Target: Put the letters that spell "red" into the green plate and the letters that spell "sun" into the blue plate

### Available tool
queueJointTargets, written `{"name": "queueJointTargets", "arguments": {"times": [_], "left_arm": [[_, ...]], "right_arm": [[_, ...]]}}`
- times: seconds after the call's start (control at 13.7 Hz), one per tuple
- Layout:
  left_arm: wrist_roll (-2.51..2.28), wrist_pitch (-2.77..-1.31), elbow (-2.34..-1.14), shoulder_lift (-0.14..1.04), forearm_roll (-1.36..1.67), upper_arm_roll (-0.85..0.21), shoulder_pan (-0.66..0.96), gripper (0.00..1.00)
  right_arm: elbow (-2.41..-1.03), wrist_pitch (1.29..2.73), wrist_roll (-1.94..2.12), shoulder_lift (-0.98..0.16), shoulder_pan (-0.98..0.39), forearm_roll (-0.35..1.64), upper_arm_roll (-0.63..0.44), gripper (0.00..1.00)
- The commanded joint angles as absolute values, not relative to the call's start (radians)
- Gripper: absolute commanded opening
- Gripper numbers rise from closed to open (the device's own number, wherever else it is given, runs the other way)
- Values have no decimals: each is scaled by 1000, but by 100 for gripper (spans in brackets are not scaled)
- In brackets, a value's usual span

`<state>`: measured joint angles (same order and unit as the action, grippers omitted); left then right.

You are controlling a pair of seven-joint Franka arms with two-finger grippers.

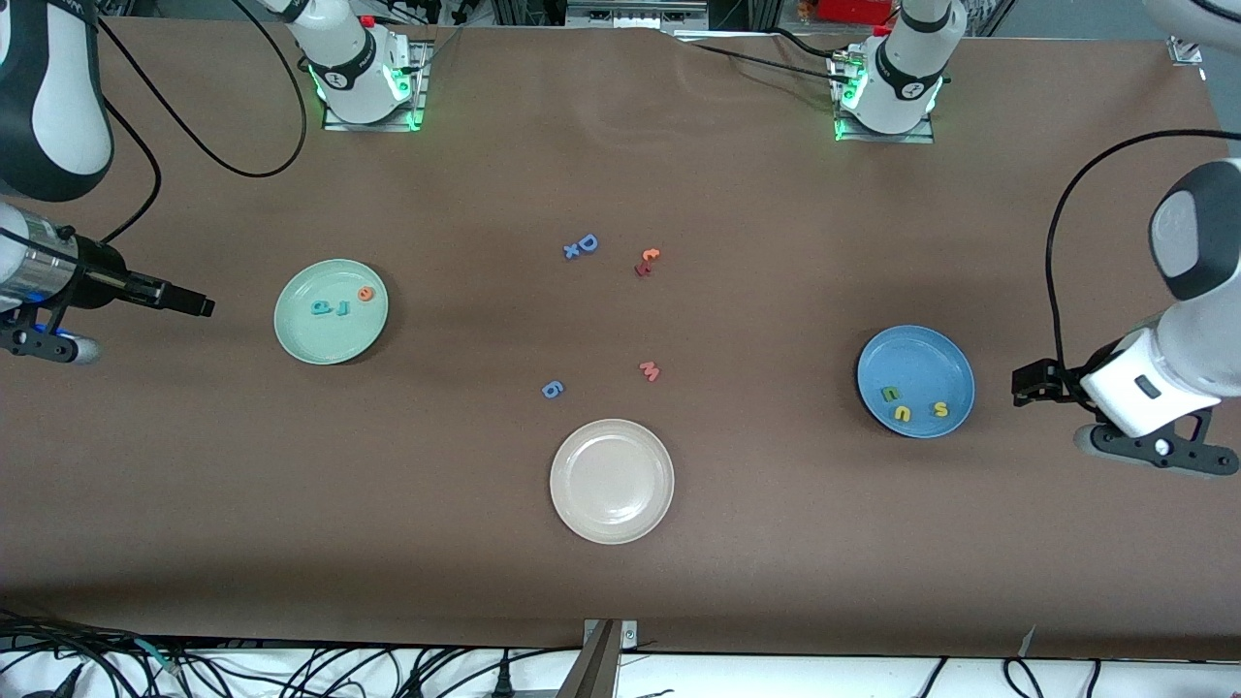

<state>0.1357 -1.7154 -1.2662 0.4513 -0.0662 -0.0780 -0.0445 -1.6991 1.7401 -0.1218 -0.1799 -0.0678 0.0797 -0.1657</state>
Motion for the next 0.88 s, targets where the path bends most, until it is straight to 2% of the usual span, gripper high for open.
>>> {"name": "queueJointTargets", "arguments": {"times": [0.0, 0.29, 0.81], "left_arm": [[104, -1698, -1327, 362, -22, -55, -32, 100], [98, -1706, -1410, 269, 15, 57, 67, 100], [75, -1736, -1614, 66, 40, 67, 83, 100]], "right_arm": [[-1793, 1818, -86, -100, -55, 49, -135, 99], [-1773, 1816, -84, -100, -54, -23, -106, 100], [-1732, 1793, -107, -104, -55, -12, -92, 100]]}}
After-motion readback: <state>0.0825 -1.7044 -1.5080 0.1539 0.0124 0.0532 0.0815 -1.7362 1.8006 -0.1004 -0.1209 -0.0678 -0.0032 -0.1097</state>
